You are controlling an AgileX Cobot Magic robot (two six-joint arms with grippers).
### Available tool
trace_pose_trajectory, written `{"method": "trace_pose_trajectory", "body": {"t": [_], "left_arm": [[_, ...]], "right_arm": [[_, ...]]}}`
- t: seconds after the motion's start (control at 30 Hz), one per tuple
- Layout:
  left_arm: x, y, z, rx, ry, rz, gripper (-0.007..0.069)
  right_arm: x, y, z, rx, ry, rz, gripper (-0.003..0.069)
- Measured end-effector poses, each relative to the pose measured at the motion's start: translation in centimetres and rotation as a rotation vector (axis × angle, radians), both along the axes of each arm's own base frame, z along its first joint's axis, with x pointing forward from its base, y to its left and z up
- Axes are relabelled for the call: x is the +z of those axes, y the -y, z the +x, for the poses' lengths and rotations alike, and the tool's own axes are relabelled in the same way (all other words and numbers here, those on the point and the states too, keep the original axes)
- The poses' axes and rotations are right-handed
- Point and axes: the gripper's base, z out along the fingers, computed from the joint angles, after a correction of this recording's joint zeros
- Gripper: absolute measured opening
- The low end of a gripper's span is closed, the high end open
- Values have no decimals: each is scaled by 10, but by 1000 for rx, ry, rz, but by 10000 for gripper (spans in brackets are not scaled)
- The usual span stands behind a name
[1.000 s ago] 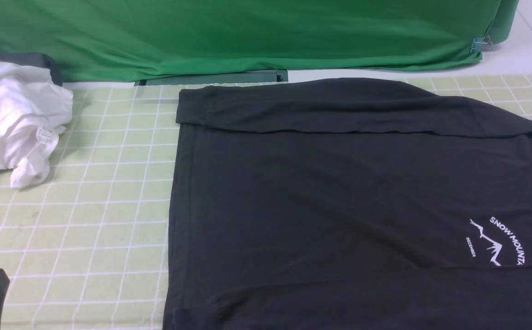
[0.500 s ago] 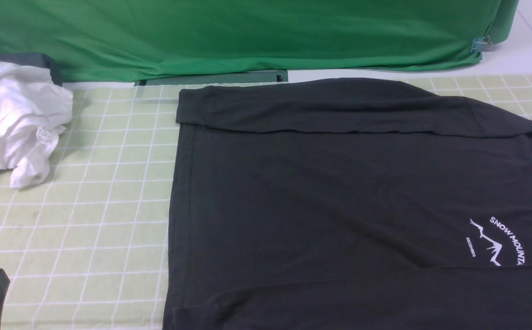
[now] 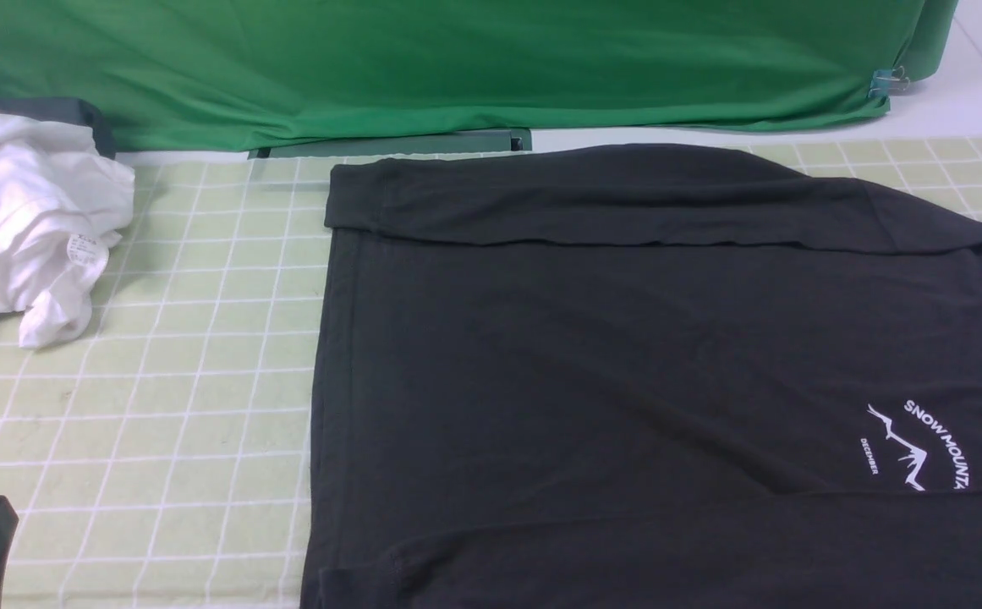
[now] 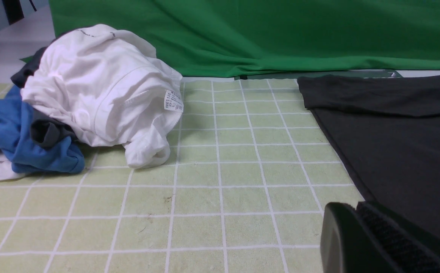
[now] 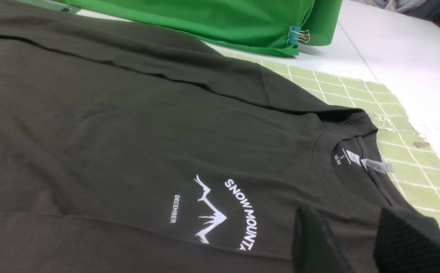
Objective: Fold a long-sleeved shirt over a green coffee tablecloth.
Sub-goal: 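Grasp the left edge of the dark T-shirt lying flat on the table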
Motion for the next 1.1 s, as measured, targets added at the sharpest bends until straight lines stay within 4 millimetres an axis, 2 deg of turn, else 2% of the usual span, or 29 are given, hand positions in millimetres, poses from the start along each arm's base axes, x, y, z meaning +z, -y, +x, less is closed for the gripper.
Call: {"method": "trace_pose_trajectory", "body": {"t": [0.2, 0.3, 0.33, 0.4, 0.43, 0.5, 0.63, 0.87, 1.0, 1.03, 1.1], "left_arm": [[0, 0, 0, 0, 1, 0, 35], [2, 2, 0, 0, 27, -171, 35], [5, 5, 1, 3, 62, -441, 35], [8, 8, 1, 8, 80, -806, 35], [9, 9, 1, 9, 79, -970, 35], [10, 11, 1, 7, 74, -1159, 35], [10, 11, 1, 10, 73, -1223, 35], [11, 10, 1, 14, 86, -1212, 35], [10, 13, 1, 5, 57, -1269, 35], [9, 16, 0, -9, 18, -1284, 35], [21, 20, -3, -52, -5, -1283, 35]], "right_arm": [[4, -1, 1, 9, 48, 2, 245], [8, -2, 1, 13, 89, 54, 245], [11, -4, 2, 2, 111, 257, 245], [13, -6, 2, -16, 115, 514, 245], [14, -6, 2, -30, 117, 670, 245], [15, -6, 2, -45, 117, 827, 245], [16, -7, 2, -56, 113, 932, 245], [18, -6, 2, -51, 135, 966, 239], [23, -6, 2, -32, 182, 935, 171], [33, -6, 0, -13, 214, 889, 92], [60, -5, -5, 27, 302, 821, 32]]}}
